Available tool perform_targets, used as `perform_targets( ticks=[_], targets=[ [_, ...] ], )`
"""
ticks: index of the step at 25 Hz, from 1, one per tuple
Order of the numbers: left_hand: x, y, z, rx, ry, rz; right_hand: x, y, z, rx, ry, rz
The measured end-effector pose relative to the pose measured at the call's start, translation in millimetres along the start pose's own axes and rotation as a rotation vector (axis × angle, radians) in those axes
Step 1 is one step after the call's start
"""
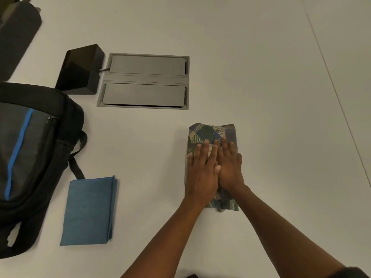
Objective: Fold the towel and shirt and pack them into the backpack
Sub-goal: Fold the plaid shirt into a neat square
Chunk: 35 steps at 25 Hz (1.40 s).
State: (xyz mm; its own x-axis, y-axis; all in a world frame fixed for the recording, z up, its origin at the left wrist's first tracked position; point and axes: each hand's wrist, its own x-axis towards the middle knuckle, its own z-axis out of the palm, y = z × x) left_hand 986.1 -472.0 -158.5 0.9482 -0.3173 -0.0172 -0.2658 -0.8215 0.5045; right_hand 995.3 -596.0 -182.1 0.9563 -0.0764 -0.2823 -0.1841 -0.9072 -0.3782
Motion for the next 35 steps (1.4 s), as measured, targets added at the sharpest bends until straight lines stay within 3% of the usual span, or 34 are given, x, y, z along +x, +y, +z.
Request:
perform_targets(
  ticks=[4,12,14,17,20,23,30,35],
  targets=[
    [-4.2,-37.2,31.7,0.137,-0.132,-0.045,4.5,10.0,14.2,-0.097,-0.004,-0.009],
    [-3.4,-48.9,52.5,0.107,-0.06,-0.043,10.7,9.6,24.0,-0.146,-0.034,-0.006],
    [-4.3,-48.6,53.5,-0.013,-0.007,-0.091,10.8,10.9,20.1,-0.114,-0.075,-0.012],
    [-3.7,-44.5,46.5,-0.355,0.079,-0.387,16.9,17.8,7.7,-0.011,-0.159,-0.032],
    [-0.7,-44.5,33.4,-0.613,0.053,-0.593,19.8,21.2,-9.6,0.174,-0.163,-0.012],
    [11.0,-41.1,17.3,-0.776,0.035,-0.776,16.7,27.0,-18.4,0.165,-0.128,0.116],
    [29.0,-41.9,9.7,-0.915,-0.159,-0.94,-8.7,32.9,-21.5,0.378,-0.166,0.245],
    [36.5,-31.8,2.6,-1.076,-0.408,-0.919,-22.6,53.0,-40.8,0.371,-0.24,0.221]
  ],
)
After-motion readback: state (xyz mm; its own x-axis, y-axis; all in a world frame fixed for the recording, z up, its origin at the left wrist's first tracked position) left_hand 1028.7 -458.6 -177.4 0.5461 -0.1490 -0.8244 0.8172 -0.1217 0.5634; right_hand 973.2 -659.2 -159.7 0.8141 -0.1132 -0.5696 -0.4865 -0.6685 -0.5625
